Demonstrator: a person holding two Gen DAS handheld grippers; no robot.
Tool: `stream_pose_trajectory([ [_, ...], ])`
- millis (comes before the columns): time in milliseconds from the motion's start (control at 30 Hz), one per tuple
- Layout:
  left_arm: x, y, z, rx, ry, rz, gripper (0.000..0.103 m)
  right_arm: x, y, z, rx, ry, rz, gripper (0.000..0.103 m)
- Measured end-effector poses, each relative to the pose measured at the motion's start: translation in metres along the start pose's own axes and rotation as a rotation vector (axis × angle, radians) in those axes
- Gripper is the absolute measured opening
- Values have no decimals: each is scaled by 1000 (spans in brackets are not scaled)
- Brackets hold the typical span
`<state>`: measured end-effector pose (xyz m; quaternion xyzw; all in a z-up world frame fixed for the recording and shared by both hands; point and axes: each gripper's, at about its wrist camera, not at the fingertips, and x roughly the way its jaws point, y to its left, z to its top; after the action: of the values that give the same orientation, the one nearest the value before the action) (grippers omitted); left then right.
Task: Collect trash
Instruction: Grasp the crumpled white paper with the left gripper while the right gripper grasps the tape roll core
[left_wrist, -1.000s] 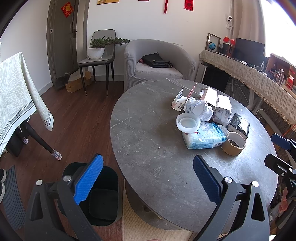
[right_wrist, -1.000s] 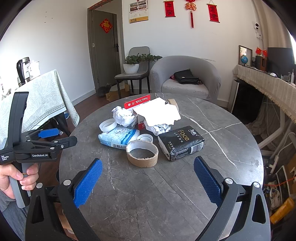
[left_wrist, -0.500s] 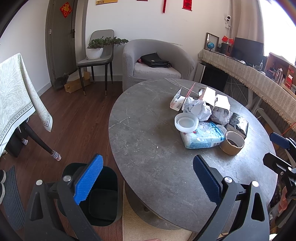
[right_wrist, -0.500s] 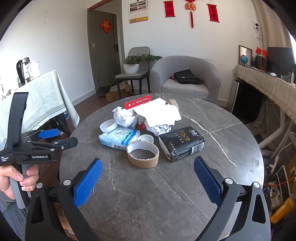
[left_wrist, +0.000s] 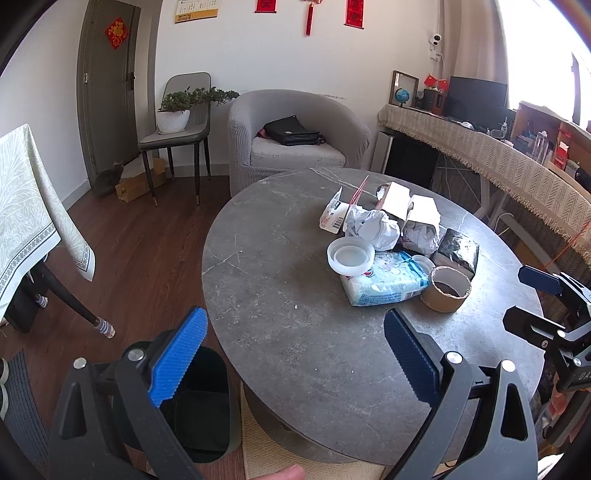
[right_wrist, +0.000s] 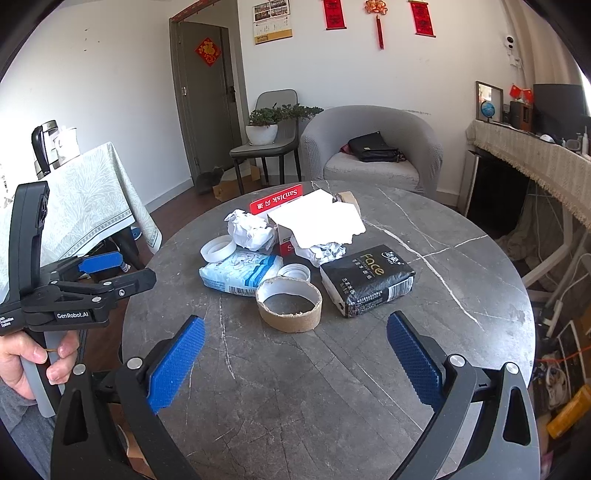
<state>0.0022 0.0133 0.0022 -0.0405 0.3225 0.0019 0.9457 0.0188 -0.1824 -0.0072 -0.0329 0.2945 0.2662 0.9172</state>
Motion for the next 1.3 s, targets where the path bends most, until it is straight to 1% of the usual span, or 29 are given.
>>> stream_pose_trajectory([
  [67, -2, -2, 2, 5, -15, -9, 97, -1, 0, 1, 13, -3, 22, 94],
  [133, -3, -1, 6, -2, -21, -46, 94, -1, -1, 2, 19, -3, 37, 90],
  [167, -4, -1, 7, -6, -21, -64, 87, 0, -1, 2, 21, -3, 40, 90],
  [200, -4, -1, 10, -3, -27, -70, 84, 0, 0, 2, 23, -1, 44, 89],
  [233, -4, -2, 13, 5, -31, -73, 79, 1, 1, 3, 24, 1, 46, 87],
  [300, -3, -2, 20, 23, -31, -90, 75, 2, 1, 3, 26, 5, 48, 85],
  [367, 1, -2, 27, 47, -27, -111, 66, 4, 1, 3, 36, 13, 54, 82],
  [400, 3, -2, 31, 50, -23, -126, 63, 5, -1, 3, 48, 17, 62, 81],
  [500, 16, -6, 44, 62, 22, -212, 62, 10, -3, 3, 72, 34, 76, 77],
  [533, 20, -9, 48, 85, 34, -223, 62, 11, -3, 3, 74, 38, 79, 76],
  [633, 35, -22, 58, 166, 68, -237, 60, 14, -5, 4, 95, 50, 91, 75],
  [700, 44, -29, 65, 201, 85, -246, 61, 16, -7, 5, 109, 55, 98, 75],
  [800, 60, -33, 71, 223, 124, -272, 66, 18, -8, 7, 113, 59, 103, 75],
  [933, 82, -41, 76, 247, 169, -282, 68, 23, -9, 8, 117, 77, 96, 75],
  [1000, 89, -44, 76, 254, 182, -291, 68, 25, -9, 8, 119, 83, 88, 75],
  [1100, 96, -48, 77, 268, 190, -283, 68, 27, -11, 8, 130, 83, 87, 75],
  [1233, 105, -51, 78, 272, 211, -284, 56, 33, -10, 10, 128, 105, 81, 69],
  [1300, 107, -52, 77, 276, 212, -283, 54, 36, -8, 10, 122, 113, 75, 68],
])
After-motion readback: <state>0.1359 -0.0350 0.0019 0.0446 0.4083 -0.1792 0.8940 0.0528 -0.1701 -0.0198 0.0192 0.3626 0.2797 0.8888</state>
